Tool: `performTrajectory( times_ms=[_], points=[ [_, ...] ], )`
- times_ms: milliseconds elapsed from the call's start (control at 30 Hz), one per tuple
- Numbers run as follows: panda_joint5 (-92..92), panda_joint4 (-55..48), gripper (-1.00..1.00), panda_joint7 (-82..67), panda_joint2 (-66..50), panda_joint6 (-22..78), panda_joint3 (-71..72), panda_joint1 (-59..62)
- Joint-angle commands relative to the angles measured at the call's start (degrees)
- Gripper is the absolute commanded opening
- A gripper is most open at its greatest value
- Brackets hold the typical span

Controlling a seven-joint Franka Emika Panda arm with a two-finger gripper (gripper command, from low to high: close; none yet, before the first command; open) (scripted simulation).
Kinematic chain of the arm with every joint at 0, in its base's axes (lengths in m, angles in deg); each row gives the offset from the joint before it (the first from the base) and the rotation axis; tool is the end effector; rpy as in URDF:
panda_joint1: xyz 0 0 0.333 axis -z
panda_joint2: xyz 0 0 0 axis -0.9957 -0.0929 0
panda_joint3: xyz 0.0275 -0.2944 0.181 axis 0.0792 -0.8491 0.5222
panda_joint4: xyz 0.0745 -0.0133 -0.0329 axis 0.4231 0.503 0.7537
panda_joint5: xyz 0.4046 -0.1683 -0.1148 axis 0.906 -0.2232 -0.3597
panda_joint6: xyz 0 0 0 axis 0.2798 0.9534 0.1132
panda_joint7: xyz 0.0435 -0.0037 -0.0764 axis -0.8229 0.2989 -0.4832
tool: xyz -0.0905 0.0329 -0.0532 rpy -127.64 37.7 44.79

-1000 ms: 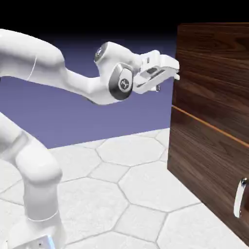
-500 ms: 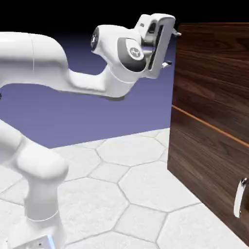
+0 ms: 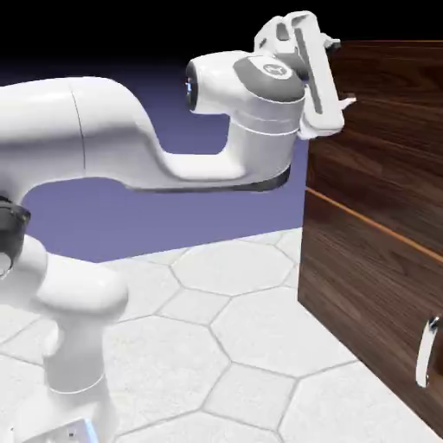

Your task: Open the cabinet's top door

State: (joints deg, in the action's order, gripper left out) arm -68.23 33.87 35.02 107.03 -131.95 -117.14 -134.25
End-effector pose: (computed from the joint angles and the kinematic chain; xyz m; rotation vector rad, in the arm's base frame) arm 0.4466 -0.1392 0.7085 1.2413 1.1758 1.4388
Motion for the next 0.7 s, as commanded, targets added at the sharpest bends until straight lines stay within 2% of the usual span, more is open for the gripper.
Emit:
performTrajectory(
  times_ms=[0, 667],
  points=[
    [-2.5, -0.9, 0.0, -0.99, 0.34, -0.18, -1.19, -1.06],
    [-50.53, -18.15, 0.0, -20.06, 6.96, -3.63, -24.16, -21.46]
  ],
)
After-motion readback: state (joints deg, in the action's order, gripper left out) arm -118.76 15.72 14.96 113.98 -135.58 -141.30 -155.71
